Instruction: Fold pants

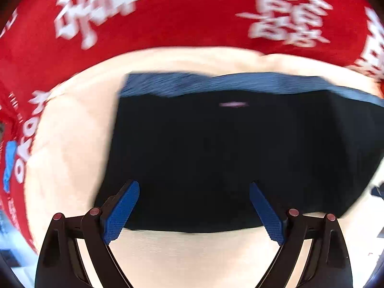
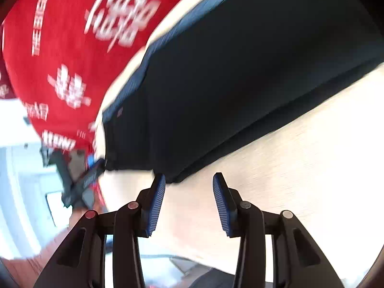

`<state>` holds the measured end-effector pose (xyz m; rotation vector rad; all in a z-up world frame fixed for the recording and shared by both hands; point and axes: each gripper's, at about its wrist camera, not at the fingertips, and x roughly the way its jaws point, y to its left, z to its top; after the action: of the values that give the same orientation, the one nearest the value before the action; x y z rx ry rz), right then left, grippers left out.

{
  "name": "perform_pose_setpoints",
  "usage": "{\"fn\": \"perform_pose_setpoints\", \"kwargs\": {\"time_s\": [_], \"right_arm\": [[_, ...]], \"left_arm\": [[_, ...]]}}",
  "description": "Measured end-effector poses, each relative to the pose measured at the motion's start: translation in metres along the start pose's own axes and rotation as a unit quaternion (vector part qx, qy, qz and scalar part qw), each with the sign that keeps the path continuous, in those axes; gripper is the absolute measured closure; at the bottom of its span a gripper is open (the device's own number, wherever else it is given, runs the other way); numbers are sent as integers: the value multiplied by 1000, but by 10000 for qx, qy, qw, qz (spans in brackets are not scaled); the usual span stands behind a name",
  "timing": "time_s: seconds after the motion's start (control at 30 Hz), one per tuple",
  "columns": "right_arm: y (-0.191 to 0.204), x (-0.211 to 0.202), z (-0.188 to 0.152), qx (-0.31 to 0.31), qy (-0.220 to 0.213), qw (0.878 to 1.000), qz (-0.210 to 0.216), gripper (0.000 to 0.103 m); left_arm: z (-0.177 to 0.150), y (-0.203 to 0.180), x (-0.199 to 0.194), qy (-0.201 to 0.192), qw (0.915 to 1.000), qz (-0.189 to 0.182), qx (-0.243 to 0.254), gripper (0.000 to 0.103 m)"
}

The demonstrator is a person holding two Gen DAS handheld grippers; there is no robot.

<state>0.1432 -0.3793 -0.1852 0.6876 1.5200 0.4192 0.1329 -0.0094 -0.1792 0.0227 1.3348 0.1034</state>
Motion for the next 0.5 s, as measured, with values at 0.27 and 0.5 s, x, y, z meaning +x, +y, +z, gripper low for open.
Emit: {"fn": "perform_pose_setpoints", "kwargs": {"time_s": [0.27, 0.5], "right_arm": [[-45, -25, 37, 1110, -576, 9919, 244, 94], [-51, -26, 20, 723, -531, 9955, -299, 95]], "left_arm": [[17, -133, 21, 109, 9955, -826, 453, 9], [-17, -164, 22, 108, 9965, -627, 551, 8]]}}
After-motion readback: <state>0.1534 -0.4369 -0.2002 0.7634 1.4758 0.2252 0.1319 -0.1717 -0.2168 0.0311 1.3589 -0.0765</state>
